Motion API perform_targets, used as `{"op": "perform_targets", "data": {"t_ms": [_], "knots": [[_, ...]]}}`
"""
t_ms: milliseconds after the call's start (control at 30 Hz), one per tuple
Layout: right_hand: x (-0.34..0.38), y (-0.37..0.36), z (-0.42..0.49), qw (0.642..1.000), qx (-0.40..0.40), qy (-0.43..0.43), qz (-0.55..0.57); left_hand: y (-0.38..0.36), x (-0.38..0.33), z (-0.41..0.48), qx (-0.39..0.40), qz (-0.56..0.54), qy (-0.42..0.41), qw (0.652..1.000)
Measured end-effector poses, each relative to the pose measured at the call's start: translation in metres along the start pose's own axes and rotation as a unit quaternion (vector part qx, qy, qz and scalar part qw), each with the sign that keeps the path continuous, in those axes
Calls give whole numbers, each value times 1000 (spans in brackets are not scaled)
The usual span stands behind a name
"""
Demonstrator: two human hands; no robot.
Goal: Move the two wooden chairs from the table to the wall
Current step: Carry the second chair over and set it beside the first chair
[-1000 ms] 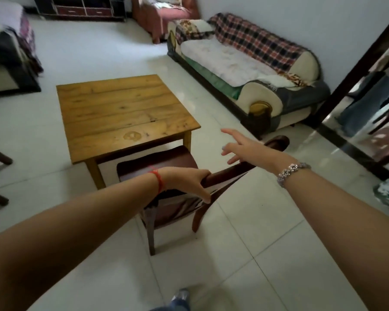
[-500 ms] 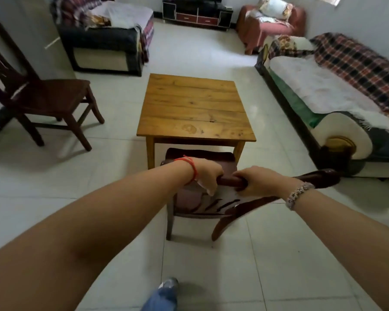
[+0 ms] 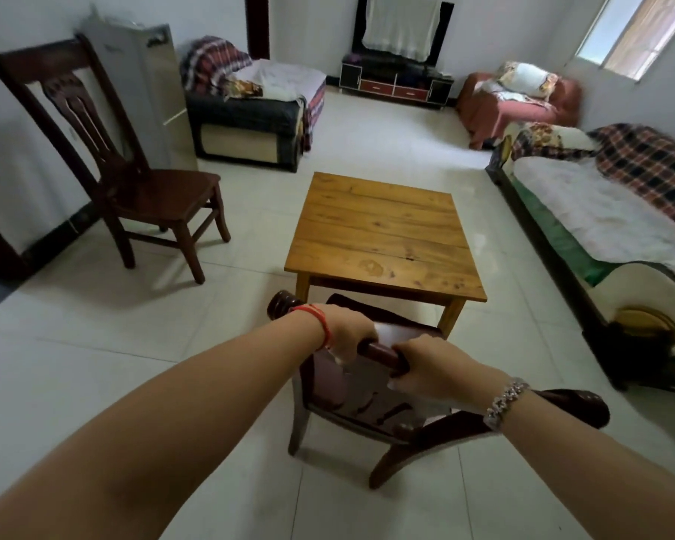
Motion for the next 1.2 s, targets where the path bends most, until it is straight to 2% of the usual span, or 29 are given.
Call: {"op": "perform_targets", "data": {"t_ms": [133,433,567,667,800,1200], "knots": [[50,-4,32,999,-20,7,25,5,47,-30,4,43,-17,999],[174,-31,99,991,-42,-108,65,-17,168,-81,14,141,-88,986],[221,-36,120,982,-54,-157,91,-20,211,-106,-14,132,-123,984],[255,-46,143,975,-37,-175,131,-29,244,-125,-3,155,-145,977],[302,-49,190,962,-24,-193,190,-23,301,-144,-11,188,-158,969],[435,-36,381,942,-73,-244,217,6,515,-168,0,317,-210,925]]}}
Point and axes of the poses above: each hand's wrist, its own z-axis towards the middle knuckle, its own y-axis out of the back of the hand, x = y × z, the point moved 7 cm from there along z, towards the middle knuckle, and after that the axes turned 9 degrees about z, right-handed, at the moved point
